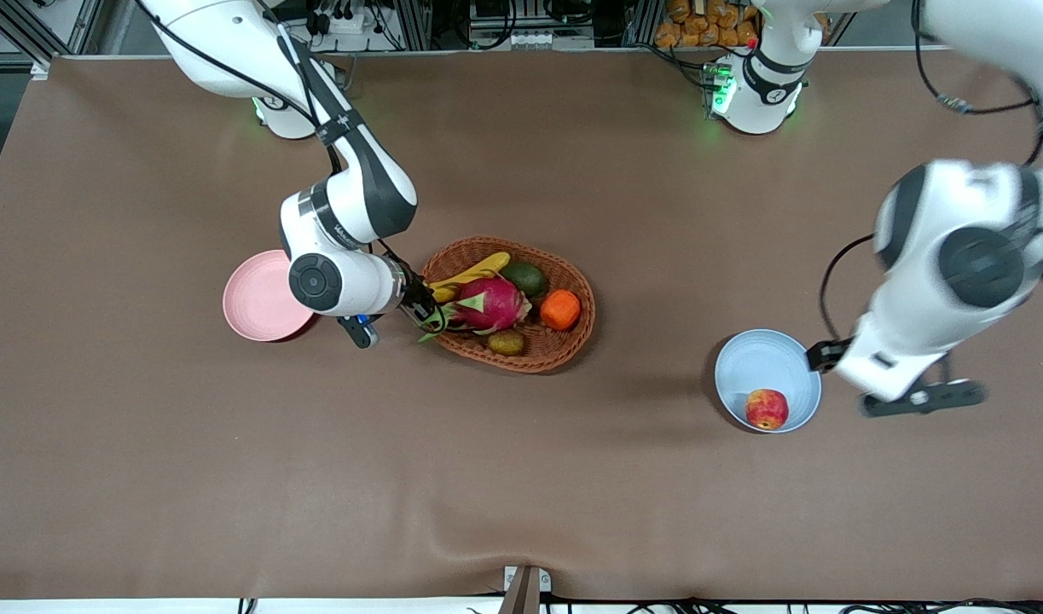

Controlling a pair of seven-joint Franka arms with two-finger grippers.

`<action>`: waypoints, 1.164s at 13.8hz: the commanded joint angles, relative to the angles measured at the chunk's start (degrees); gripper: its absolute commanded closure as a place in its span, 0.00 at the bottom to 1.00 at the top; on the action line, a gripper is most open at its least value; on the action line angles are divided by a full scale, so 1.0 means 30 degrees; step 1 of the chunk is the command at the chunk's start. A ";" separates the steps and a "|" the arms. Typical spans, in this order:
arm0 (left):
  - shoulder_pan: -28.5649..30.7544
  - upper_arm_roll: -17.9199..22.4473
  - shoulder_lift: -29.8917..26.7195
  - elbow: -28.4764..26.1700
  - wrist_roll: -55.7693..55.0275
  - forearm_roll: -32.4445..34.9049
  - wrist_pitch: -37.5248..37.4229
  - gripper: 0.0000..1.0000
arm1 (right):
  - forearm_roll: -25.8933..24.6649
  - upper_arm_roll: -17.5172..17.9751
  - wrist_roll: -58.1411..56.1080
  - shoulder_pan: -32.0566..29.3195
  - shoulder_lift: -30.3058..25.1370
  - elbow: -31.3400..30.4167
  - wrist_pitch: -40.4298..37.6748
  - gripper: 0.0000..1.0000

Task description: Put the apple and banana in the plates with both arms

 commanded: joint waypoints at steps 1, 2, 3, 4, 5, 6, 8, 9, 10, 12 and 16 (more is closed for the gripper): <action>0.0095 -0.0181 -0.1918 -0.0489 0.0550 -0.1103 -0.1111 0.00 | 0.0239 -0.0112 0.0045 0.0125 -0.0071 -0.0172 0.0249 0.73; 0.0095 -0.0181 -0.2387 -0.0488 0.0609 -0.1629 -0.1143 0.00 | 0.0238 -0.0112 0.0045 0.0096 -0.0071 -0.0172 0.0249 0.73; 0.0095 -0.0181 -0.2942 -0.0488 0.0667 -0.2011 -0.1375 0.00 | 0.0238 -0.0112 0.0016 0.0096 -0.0071 -0.0172 0.0249 0.73; 0.0095 -0.0210 -0.3586 -0.0488 0.0842 -0.2334 -0.1813 0.00 | 0.0209 -0.0141 -0.0013 0.0096 -0.0071 -0.0172 0.0249 0.77; 0.0124 -0.0181 -0.4172 -0.0488 0.1337 -0.2917 -0.2310 0.00 | 0.0180 -0.0141 -0.0100 0.0067 -0.0071 -0.0172 0.0249 0.85; 0.0153 -0.0123 -0.4584 -0.0488 0.2096 -0.3503 -0.2750 0.00 | 0.0180 -0.0112 -0.0101 0.0067 -0.0071 -0.0143 0.0249 0.93; 0.0241 0.0024 -0.5085 -0.0459 0.2951 -0.3743 -0.3280 0.00 | 0.0180 -0.0141 -0.0188 -0.0020 -0.0100 -0.0114 0.0133 1.00; 0.0067 0.0256 -0.5319 -0.0459 0.2924 -0.4091 -0.3340 0.00 | 0.0180 -0.0141 -0.0189 -0.0021 -0.0158 -0.0085 0.0016 1.00; -0.0079 0.0955 -0.5698 -0.0517 0.2953 -0.4878 -0.3543 0.00 | 0.0180 -0.0141 -0.0189 -0.0021 -0.0217 0.0089 -0.0362 1.00; -0.1130 0.2506 -0.5935 -0.0576 0.3040 -0.5850 -0.4595 0.00 | 0.0180 -0.0170 -0.0160 -0.0137 -0.0218 0.1431 -0.2288 1.00; -0.1662 0.2983 -0.6520 -0.0781 0.2953 -0.5941 -0.5186 0.00 | 0.0179 -0.0229 -0.0538 -0.1130 -0.0481 0.4068 -0.6274 1.00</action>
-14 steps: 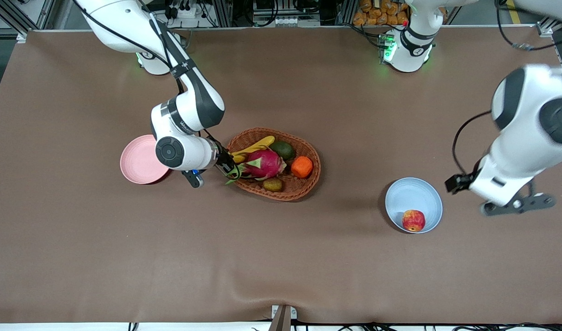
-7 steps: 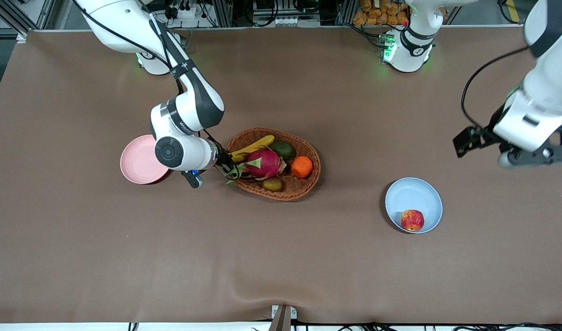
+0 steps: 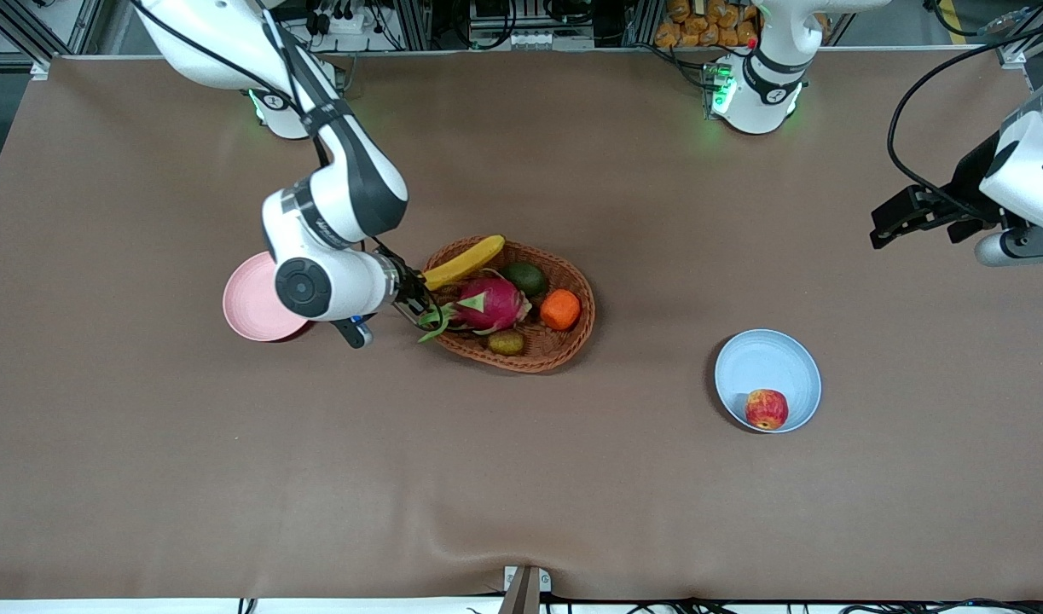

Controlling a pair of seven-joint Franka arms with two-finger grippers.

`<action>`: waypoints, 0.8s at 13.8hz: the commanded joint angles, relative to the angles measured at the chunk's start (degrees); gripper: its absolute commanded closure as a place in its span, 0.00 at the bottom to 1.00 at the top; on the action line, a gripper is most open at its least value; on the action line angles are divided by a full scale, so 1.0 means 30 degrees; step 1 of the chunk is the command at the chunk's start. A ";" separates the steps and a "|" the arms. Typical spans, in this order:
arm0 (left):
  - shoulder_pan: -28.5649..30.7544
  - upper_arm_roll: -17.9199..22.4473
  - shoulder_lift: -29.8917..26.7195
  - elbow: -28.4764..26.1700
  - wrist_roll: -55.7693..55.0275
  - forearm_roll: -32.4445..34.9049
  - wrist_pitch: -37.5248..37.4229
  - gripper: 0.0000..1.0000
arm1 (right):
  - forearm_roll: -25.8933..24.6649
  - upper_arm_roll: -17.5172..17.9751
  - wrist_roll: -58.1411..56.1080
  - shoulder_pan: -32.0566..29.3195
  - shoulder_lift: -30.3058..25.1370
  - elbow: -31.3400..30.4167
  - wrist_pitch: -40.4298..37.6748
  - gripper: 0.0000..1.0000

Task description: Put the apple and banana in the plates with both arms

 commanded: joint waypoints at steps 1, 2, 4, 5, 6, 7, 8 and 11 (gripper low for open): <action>-0.0615 0.0401 -0.0990 -0.0772 0.0146 -0.0328 -0.0225 0.00 | 0.0182 0.0096 -0.1217 -0.1124 -0.0270 0.1895 -0.2695 1.00; -0.0646 0.0430 -0.1223 -0.0977 0.0146 -0.0328 -0.0225 0.00 | 0.0095 0.0067 -0.2327 -0.1243 -0.0270 0.2249 -0.3313 1.00; -0.0646 0.0924 -0.2100 -0.1708 0.0146 -0.0328 -0.0225 0.00 | -0.0517 0.0038 -0.5632 -0.2031 -0.0475 0.2311 -0.4076 1.00; -0.0675 0.1132 -0.2250 -0.1770 0.0175 -0.0328 -0.0225 0.00 | -0.1275 0.0038 -0.7186 -0.2412 -0.0592 0.2340 -0.4602 1.00; -0.0676 0.1163 -0.2425 -0.1915 0.0175 -0.0328 -0.0225 0.00 | -0.2240 0.0038 -0.8970 -0.2851 -0.0738 0.2340 -0.4840 1.00; -0.0647 0.1192 -0.2427 -0.1946 0.0175 -0.0328 -0.0196 0.00 | -0.3178 0.0038 -1.1309 -0.3290 -0.0884 0.2253 -0.4929 1.00; -0.0646 0.1192 -0.2427 -0.1946 0.0175 -0.0328 -0.0196 0.00 | -0.3941 0.0038 -1.4058 -0.3933 -0.0944 0.2253 -0.4901 1.00; -0.0617 0.1163 -0.2514 -0.1946 0.0175 -0.0328 -0.0225 0.00 | -0.4855 0.0038 -2.1799 -0.6423 -0.0827 0.1933 -0.3939 1.00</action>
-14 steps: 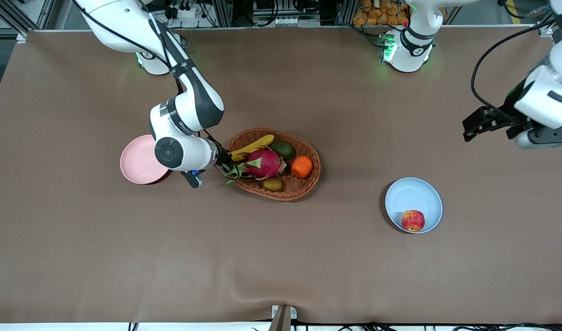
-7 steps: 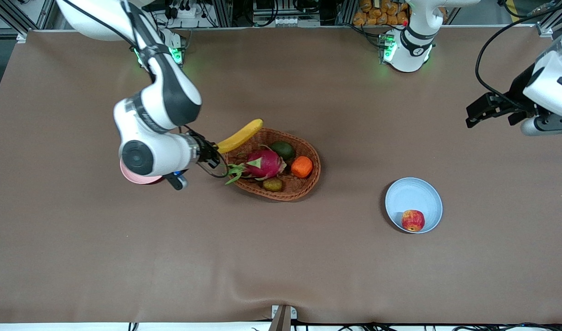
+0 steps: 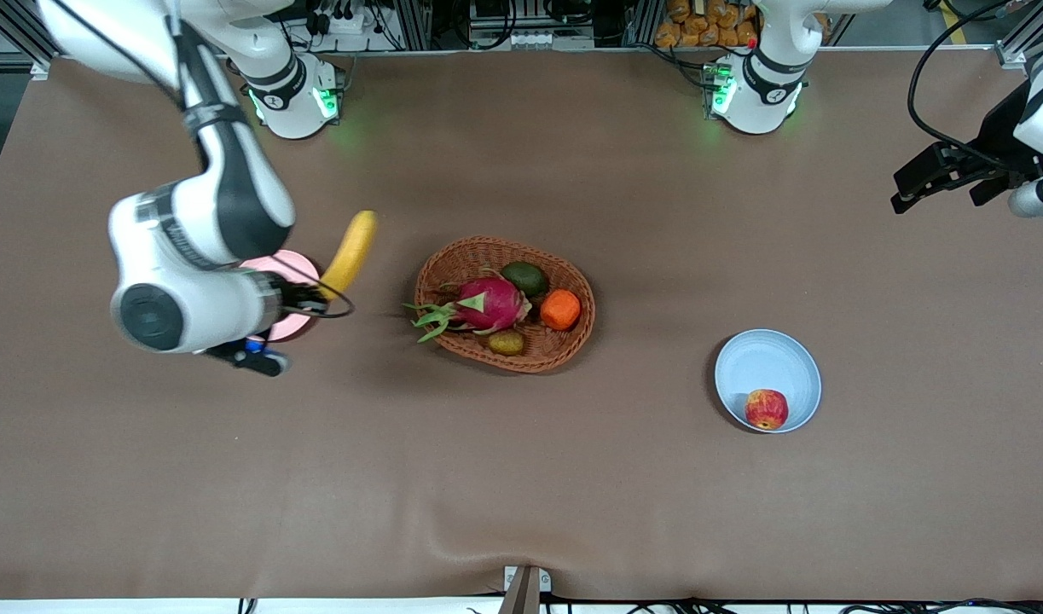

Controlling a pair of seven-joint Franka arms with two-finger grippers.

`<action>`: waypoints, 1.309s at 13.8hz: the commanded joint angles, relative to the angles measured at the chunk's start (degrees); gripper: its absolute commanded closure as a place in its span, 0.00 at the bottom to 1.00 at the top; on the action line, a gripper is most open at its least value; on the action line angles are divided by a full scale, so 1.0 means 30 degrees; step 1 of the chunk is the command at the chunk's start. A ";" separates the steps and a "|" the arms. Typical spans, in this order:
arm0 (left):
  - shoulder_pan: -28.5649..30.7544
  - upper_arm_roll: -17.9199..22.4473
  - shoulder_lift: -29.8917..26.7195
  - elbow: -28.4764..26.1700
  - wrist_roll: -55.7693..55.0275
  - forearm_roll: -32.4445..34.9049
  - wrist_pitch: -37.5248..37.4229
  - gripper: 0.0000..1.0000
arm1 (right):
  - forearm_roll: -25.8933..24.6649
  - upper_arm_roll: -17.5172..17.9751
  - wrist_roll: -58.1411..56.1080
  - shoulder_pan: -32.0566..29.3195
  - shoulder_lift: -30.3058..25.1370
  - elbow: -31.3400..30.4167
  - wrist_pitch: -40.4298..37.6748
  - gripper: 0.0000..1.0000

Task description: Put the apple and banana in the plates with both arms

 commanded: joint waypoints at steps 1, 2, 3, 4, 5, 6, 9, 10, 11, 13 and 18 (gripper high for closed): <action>-0.0086 0.0103 -0.0533 -0.0553 0.0176 -0.0325 -0.0045 0.00 | -0.0554 0.0321 -0.5141 -0.2152 -0.0383 -0.1017 0.0822 1.00; -0.0086 0.0103 -0.0650 -0.0612 0.0176 -0.0325 -0.0046 0.00 | -0.0729 0.0292 -0.5819 -0.2419 -0.0442 -0.1546 0.1436 1.00; -0.0028 0.0045 -0.0680 -0.0554 0.0176 -0.0325 -0.0046 0.00 | -0.1368 0.0321 -0.6870 -0.2712 -0.0442 -0.1899 0.1964 1.00; -0.0027 0.0015 -0.0796 -0.0554 0.0205 -0.0354 -0.0162 0.00 | -0.1694 0.0321 -0.7548 -0.2889 -0.0442 -0.2280 0.2839 1.00; -0.0027 -0.0014 -0.1029 -0.0583 0.0205 -0.0355 -0.0453 0.00 | -0.1871 0.0292 -0.7700 -0.2891 -0.0413 -0.2776 0.3718 1.00; -0.0085 -0.0044 -0.1119 -0.0554 0.0205 -0.0326 -0.0688 0.00 | -0.2250 0.0292 -0.7701 -0.2891 -0.0355 -0.3536 0.4713 1.00; -0.0085 -0.0337 -0.1442 -0.0554 0.0205 -0.0355 -0.1128 0.00 | -0.2807 0.0292 -0.7701 -0.2861 -0.0238 -0.4656 0.6830 1.00; -0.0086 -0.0424 -0.1442 -0.0554 0.0205 -0.0355 -0.1130 0.00 | -0.3187 0.0321 -0.7701 -0.2832 -0.0150 -0.4656 0.6891 1.00; -0.0086 -0.0454 -0.1442 -0.0554 0.0205 -0.0355 -0.1159 0.00 | -0.3365 0.0292 -0.7701 -0.2774 -0.0062 -0.4686 0.6891 1.00; -0.0086 -0.0454 -0.1413 -0.0495 0.0176 -0.0355 -0.1072 0.00 | -0.3629 0.0292 -0.7585 -0.2801 0.0201 -0.4686 0.7095 1.00; 0.0090 -0.0425 -0.1413 -0.0466 0.0205 -0.0326 -0.1071 0.00 | -0.3631 0.0292 -0.7467 -0.2890 0.0757 -0.4744 0.7154 1.00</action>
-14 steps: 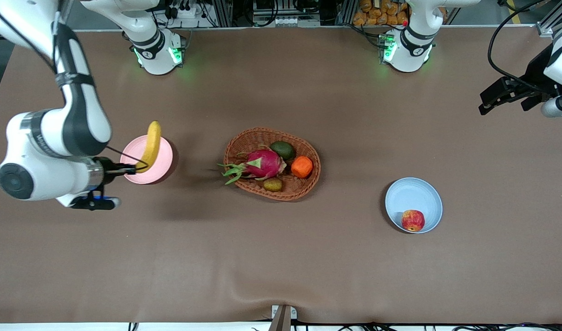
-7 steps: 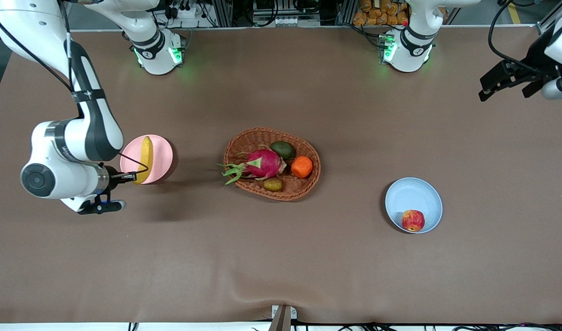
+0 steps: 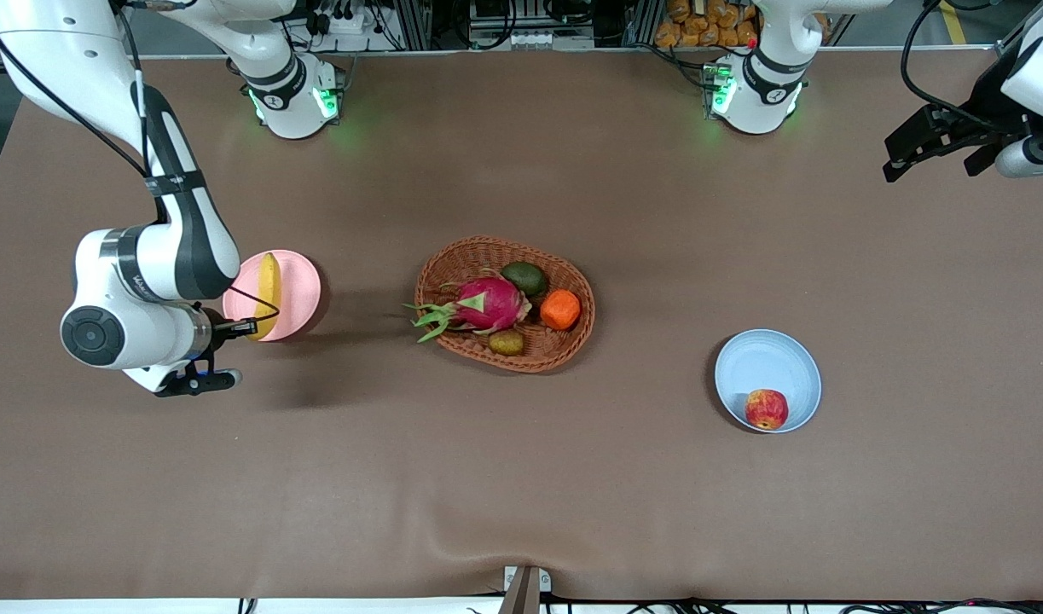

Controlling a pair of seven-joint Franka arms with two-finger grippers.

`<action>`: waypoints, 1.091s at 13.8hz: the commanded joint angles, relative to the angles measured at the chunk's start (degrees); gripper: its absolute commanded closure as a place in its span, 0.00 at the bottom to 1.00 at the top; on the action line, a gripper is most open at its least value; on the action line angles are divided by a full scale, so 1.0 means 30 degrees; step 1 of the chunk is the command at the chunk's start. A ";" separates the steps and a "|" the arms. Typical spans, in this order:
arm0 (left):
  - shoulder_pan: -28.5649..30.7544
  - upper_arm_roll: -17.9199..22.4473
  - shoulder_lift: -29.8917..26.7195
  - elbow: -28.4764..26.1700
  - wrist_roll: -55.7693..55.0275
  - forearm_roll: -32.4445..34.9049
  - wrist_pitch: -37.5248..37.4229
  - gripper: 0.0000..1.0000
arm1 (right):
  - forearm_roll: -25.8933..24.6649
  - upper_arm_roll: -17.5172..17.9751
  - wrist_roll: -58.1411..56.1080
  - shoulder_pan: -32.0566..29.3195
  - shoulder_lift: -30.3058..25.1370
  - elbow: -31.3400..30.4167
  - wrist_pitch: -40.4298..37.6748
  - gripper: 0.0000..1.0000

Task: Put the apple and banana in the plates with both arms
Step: 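Lower the yellow banana onto the pink plate with the right gripper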

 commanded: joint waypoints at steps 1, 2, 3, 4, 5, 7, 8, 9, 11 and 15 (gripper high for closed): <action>0.0163 0.0009 -0.0295 -0.0322 0.0176 -0.0323 0.0027 0.00 | -0.0526 0.0070 -0.0151 -0.0129 0.0253 -0.0203 0.0451 1.00; 0.0134 0.0009 -0.0207 -0.0206 0.0176 -0.0120 0.0056 0.00 | -0.0526 0.0070 -0.0151 -0.0129 0.0312 -0.0203 0.0451 1.00; 0.0162 0.0009 -0.0119 -0.0263 0.0176 -0.0118 0.0056 0.00 | -0.0526 0.0070 -0.0122 -0.0129 0.0341 -0.0232 0.0451 1.00; 0.0192 0.0009 -0.0089 -0.0263 0.0176 -0.0118 0.0114 0.00 | -0.0526 0.0070 -0.0121 -0.0129 0.0371 -0.0232 0.0480 1.00; 0.0163 0.0038 -0.0089 -0.0263 0.0176 -0.0089 0.0144 0.00 | -0.0526 0.0070 -0.0121 -0.0129 0.0458 -0.0232 0.0451 1.00; 0.0163 0.0009 -0.0089 -0.0292 0.0176 -0.0118 0.0144 0.00 | -0.0526 0.0099 -0.0121 -0.0158 0.0633 -0.0203 0.0480 0.78; 0.0163 0.0009 -0.0089 -0.0322 0.0176 -0.0118 0.0144 0.00 | -0.0526 0.0100 -0.0092 -0.0217 0.0664 -0.0174 0.0480 0.53; 0.0105 0.0009 -0.0060 -0.0322 0.0176 -0.0118 0.0144 0.00 | -0.0497 0.0100 -0.0005 -0.0275 0.0693 -0.0145 0.0451 0.20; -0.0012 0.0009 0.0087 -0.0293 0.0176 -0.0147 0.0173 0.00 | -0.0438 0.0100 0.0054 -0.0276 0.0693 0.0031 0.0305 0.07; -0.0013 0.0009 -0.0147 -0.0322 0.0147 -0.0089 0.0028 0.00 | -0.0234 0.0129 0.0757 -0.0042 0.0576 0.1780 -0.1443 0.00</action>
